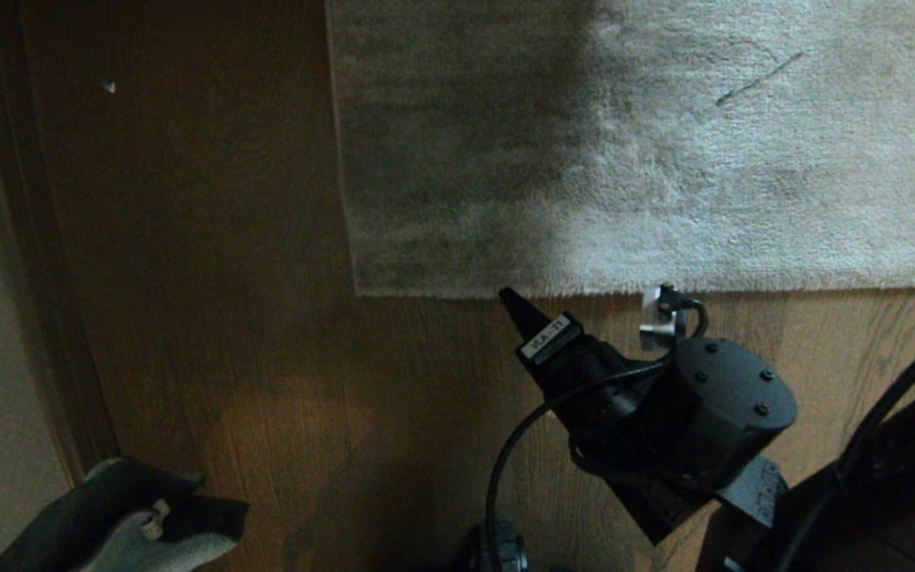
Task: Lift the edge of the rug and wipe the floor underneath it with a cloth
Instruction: Lay down the carpet
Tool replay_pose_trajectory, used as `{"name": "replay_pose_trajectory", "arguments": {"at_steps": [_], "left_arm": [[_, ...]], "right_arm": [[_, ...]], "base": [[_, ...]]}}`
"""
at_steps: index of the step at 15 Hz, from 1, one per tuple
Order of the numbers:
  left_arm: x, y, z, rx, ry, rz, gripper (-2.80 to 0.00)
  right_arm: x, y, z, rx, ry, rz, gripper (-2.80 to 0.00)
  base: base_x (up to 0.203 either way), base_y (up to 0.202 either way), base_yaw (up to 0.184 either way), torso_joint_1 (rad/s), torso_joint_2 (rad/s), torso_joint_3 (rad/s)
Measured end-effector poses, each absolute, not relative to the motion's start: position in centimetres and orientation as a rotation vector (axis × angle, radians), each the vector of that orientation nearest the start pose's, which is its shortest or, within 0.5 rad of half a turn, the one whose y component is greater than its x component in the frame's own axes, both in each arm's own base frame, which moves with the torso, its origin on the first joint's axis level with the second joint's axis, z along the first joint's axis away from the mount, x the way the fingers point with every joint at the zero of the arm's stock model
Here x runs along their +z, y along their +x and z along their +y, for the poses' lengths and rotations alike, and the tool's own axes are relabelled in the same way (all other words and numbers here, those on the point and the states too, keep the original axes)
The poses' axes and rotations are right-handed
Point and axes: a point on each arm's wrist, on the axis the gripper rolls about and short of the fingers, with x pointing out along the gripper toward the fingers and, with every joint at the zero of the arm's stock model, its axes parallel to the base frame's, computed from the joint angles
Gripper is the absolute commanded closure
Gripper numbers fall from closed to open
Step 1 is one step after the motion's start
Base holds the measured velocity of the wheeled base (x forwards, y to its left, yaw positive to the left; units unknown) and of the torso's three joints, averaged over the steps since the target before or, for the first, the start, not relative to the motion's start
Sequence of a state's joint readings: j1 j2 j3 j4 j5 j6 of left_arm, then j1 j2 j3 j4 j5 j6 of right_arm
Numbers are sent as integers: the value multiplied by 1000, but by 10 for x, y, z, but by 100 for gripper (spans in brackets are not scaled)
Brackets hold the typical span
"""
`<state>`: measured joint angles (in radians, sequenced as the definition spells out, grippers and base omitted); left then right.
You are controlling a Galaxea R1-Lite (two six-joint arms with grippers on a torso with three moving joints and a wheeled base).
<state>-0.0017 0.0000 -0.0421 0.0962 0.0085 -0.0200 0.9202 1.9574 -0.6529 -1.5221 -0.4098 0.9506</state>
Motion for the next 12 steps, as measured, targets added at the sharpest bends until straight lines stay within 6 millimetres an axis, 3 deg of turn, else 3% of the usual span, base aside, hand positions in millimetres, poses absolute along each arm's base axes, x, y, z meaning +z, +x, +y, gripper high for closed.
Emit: {"name": "replay_pose_trajectory", "arguments": {"at_steps": [7,12], "left_arm": [[77,-26,0,8,-20,55,0],[77,-26,0,8,-21,55,0]], "right_arm": [[135,214,243,422,979,66,0],[125,243,221,307,933,31,0]], "base": [[0,0,0,0,0,0],[0,0,0,0,0,0]]}}
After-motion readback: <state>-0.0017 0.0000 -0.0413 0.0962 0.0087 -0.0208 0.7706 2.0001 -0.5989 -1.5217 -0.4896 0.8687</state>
